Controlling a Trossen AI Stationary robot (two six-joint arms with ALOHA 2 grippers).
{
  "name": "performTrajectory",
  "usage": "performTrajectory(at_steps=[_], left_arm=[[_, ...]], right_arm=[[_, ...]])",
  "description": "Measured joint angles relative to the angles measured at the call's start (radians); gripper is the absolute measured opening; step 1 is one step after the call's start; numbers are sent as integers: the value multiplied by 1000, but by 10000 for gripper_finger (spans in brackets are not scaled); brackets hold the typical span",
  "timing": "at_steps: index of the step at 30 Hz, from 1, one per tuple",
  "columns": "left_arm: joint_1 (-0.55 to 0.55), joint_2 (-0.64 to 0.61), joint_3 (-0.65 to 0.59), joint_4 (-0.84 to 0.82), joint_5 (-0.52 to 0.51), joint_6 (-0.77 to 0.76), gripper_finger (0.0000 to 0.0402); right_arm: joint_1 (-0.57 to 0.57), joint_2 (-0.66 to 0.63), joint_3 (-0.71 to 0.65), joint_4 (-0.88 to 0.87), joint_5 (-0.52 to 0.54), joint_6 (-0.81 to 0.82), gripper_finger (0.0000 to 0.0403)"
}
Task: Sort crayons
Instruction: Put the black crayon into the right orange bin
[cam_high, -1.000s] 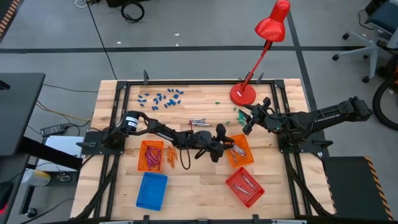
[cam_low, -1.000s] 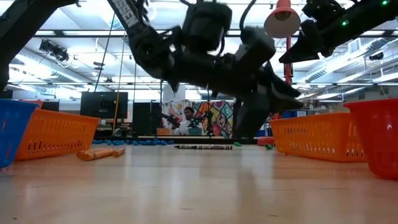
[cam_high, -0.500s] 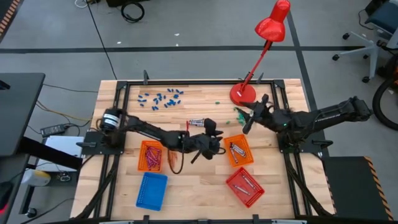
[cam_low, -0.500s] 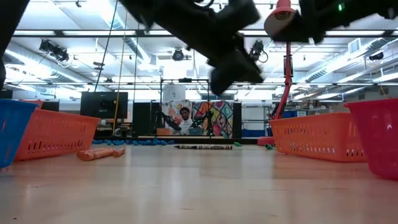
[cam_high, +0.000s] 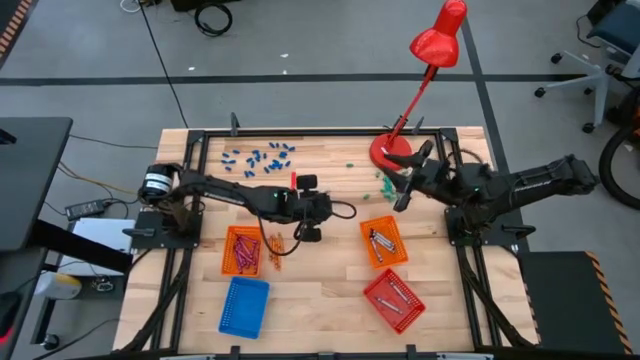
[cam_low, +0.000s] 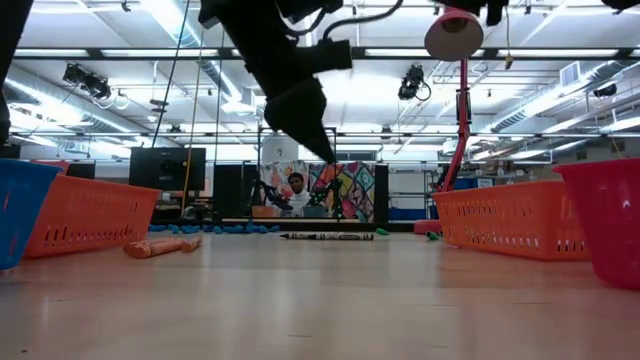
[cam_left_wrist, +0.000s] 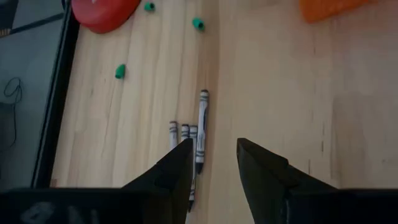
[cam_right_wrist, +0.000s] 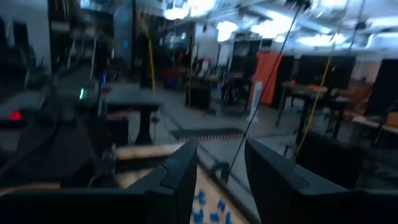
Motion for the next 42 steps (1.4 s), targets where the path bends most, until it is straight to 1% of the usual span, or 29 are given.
performTrajectory(at_steps=[2, 9, 13, 15, 18, 24, 27, 31, 34, 36, 41, 42], left_arm=[[7, 0, 0, -11, 0, -4, 137], [13, 1, 0, -12, -13, -5, 137], [15, 0, 0, -74, -18, -5, 137], [24, -9, 0, -130, 4, -11, 137], [53, -17, 0, -203, 69, -27, 137], [105, -20, -1, -238, 74, -22, 137], [140, -19, -3, -235, 96, -13, 137], [195, -18, -3, -216, 141, -5, 137], [239, -13, -3, -166, 247, -3, 137], [258, 10, -3, -98, 303, -12, 137], [271, 85, -4, -15, 325, 4, 137], [270, 102, -5, 5, 343, 13, 137]], right_arm=[[-1, 16, -2, -23, 0, -2, 139], [-2, 28, -1, -11, -1, -19, 139], [-2, 27, -1, -13, -1, -19, 139], [-2, 27, -1, -24, -1, -17, 139], [-2, 29, -1, -65, -1, -18, 139], [-28, 26, -1, -140, 1, -19, 139], [-39, -1, -1, -195, 4, -7, 139], [-50, -89, -1, -250, 4, -3, 139], [-55, -156, -1, -298, 5, 1, 139], [-55, -188, -1, -329, 7, 13, 139], [-55, -208, -1, -363, 2, 37, 139], [-55, -208, -1, -363, 2, 37, 139]])
